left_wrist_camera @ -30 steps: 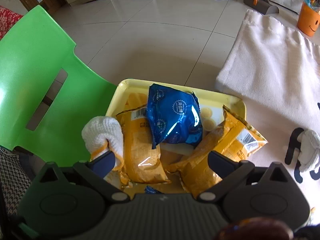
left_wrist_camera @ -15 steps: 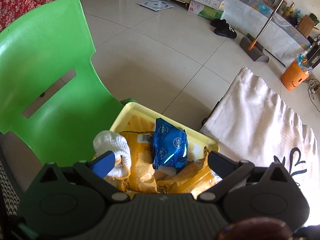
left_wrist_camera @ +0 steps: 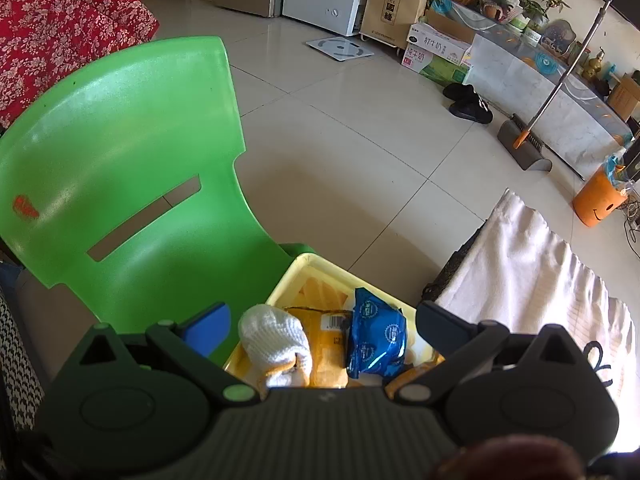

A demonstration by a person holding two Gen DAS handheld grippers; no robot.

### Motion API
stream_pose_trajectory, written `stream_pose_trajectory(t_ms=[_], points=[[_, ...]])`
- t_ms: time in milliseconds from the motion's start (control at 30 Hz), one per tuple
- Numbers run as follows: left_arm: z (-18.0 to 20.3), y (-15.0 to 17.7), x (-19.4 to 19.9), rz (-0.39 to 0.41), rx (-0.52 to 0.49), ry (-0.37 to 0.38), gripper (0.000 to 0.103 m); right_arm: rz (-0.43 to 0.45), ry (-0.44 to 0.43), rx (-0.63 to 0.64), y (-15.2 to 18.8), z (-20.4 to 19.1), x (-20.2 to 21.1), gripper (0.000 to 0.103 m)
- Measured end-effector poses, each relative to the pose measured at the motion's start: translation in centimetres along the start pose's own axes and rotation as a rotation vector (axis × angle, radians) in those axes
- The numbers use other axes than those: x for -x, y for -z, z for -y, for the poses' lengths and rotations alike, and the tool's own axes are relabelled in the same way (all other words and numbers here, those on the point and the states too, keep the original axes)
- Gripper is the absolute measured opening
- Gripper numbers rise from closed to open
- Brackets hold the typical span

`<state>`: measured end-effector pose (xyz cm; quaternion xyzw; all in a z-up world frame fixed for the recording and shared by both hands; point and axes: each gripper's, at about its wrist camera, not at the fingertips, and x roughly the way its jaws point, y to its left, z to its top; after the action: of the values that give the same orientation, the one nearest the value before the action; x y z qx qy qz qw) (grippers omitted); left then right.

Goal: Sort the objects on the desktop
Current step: 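Carry the glove over the tray and open the right tool to drop it, then move both tools back to the mat and lower the right tool onto a white glove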

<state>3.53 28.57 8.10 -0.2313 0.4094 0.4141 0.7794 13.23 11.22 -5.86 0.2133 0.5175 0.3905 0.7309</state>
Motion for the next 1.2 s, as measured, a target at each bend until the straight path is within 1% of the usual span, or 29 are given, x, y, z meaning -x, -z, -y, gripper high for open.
stream_pose_trajectory(t_ms=[33, 133, 267, 400, 567, 700, 833, 933, 1067, 1200], points=[[0.0, 0.0, 0.0, 0.000, -0.003, 0.000, 0.102, 0.004, 0.010, 0.000, 0.0, 0.2, 0.3, 0.068], [0.3, 0.1, 0.0, 0.005, -0.014, -0.002, 0.102, 0.004, 0.044, 0.005, -0.3, 0.5, 0.9, 0.070], [0.9, 0.4, 0.1, 0.010, -0.034, -0.001, 0.102, 0.014, 0.083, 0.006, -0.6, 1.1, 1.9, 0.071], [1.6, 0.8, 0.0, 0.010, -0.054, 0.006, 0.102, 0.035, 0.116, 0.033, -0.9, 1.5, 3.3, 0.071], [3.3, 1.5, 0.0, 0.013, -0.106, 0.018, 0.102, 0.071, 0.188, 0.061, -1.6, 2.6, 5.6, 0.071], [4.7, 2.3, 0.1, 0.019, -0.145, 0.025, 0.102, 0.117, 0.247, 0.048, -2.5, 4.1, 7.8, 0.071], [6.7, 3.5, 0.1, 0.019, -0.210, 0.036, 0.102, 0.167, 0.316, 0.003, -3.6, 6.3, 10.2, 0.071], [8.4, 4.5, 0.0, 0.011, -0.267, 0.053, 0.102, 0.185, 0.357, -0.033, -4.2, 8.0, 11.5, 0.072], [10.5, 6.1, -0.1, 0.008, -0.348, 0.071, 0.102, 0.198, 0.401, -0.059, -4.6, 9.5, 12.8, 0.072], [12.2, 7.5, -0.3, 0.001, -0.413, 0.065, 0.102, 0.199, 0.441, -0.061, -4.9, 10.5, 13.5, 0.072]])
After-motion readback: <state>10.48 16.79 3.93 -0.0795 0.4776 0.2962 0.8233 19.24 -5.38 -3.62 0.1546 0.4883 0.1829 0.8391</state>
